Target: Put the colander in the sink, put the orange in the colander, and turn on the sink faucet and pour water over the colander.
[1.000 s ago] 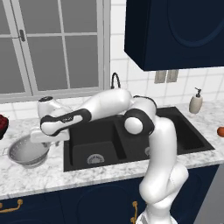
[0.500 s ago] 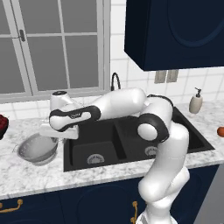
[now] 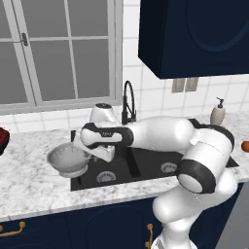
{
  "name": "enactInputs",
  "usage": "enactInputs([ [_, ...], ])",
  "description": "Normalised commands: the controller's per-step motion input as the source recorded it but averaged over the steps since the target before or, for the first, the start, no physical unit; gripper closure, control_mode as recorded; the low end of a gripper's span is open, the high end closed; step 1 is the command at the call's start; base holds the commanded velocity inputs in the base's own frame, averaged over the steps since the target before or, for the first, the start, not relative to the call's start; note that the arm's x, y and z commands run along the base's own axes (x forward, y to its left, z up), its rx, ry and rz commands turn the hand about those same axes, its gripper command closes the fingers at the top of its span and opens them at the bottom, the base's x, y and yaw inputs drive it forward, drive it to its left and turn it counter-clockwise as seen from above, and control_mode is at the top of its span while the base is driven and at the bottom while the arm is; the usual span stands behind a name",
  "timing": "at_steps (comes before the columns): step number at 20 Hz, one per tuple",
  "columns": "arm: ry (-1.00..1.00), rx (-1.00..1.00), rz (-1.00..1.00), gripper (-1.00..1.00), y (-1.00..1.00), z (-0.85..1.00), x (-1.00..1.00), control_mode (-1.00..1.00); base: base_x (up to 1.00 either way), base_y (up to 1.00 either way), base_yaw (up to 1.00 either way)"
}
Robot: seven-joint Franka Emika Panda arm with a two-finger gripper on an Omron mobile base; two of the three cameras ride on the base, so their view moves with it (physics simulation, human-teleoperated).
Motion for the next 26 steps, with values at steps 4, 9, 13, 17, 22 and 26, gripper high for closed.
enactInputs([
  [4,0.03,0.14,-0.55,1.00,-0.88,0.00,-0.13,-1.00,0.00,0.00,0.00],
  [9,0.02,0.07,-0.58,1.00,-0.60,0.00,-0.03,-1.00,0.00,0.00,0.00],
  [13,0.02,0.00,-0.63,1.00,-0.22,0.00,0.00,-1.00,0.00,0.00,0.00],
  [17,0.08,0.00,-0.63,1.00,-0.01,0.00,0.00,-1.00,0.00,0.00,0.00],
  [22,0.10,0.00,-0.34,1.00,0.00,0.00,0.06,-1.00,0.00,0.00,0.00],
  [26,0.12,0.00,-0.11,1.00,0.00,0.00,0.23,-1.00,0.00,0.00,0.00],
])
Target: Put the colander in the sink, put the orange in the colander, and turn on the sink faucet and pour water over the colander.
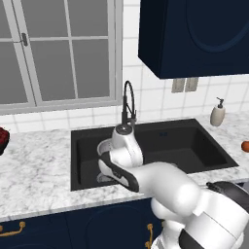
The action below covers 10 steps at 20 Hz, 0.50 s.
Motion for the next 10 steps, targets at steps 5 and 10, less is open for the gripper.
enactInputs([
  [5,0.15,0.00,-0.01,1.00,0.01,-0.08,0.40,-1.00,0.00,0.00,0.00],
  [10,0.07,0.00,0.00,1.00,0.02,-0.29,0.48,-1.00,0.00,0.00,0.00],
])
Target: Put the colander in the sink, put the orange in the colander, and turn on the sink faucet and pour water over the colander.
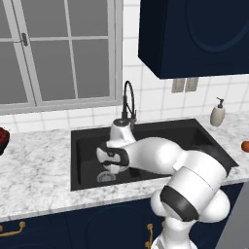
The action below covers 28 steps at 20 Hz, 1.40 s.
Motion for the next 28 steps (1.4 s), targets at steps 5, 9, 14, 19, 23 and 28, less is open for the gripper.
enactInputs([
  [5,0.00,-0.01,0.00,1.00,0.09,-0.46,0.33,-1.00,0.00,0.00,0.00],
  [9,0.00,-0.01,0.00,1.00,0.16,-0.43,0.21,-1.00,0.00,0.00,0.00],
  [14,0.01,-0.01,0.00,1.00,0.19,-0.42,0.07,-1.00,0.00,0.00,0.00],
  [19,0.03,0.00,0.04,1.00,0.01,-0.13,0.00,-1.00,0.00,0.00,0.00],
  [23,0.02,0.00,0.09,1.00,0.00,-0.10,0.02,-1.00,0.00,0.00,0.00],
  [28,0.00,0.00,0.01,1.00,0.00,-0.16,0.28,-1.00,0.00,0.00,0.00],
])
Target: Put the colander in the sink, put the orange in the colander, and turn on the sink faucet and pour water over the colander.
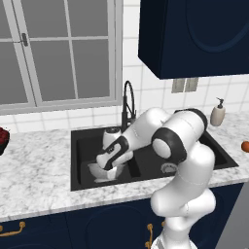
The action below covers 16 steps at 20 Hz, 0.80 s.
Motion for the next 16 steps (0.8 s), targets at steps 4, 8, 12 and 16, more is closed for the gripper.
enactInputs([
  [4,-0.11,0.00,0.00,1.00,-0.02,-0.15,0.22,-1.00,0.00,0.00,0.00],
  [8,-0.25,0.00,0.00,1.00,0.00,-0.07,0.00,-1.00,0.00,0.00,0.00],
  [12,-0.23,0.00,-0.05,1.00,-0.10,-0.12,0.00,-1.00,0.00,0.00,0.00],
  [16,-0.09,0.00,-0.14,1.00,-0.12,-0.14,0.01,-1.00,0.00,0.00,0.00],
])
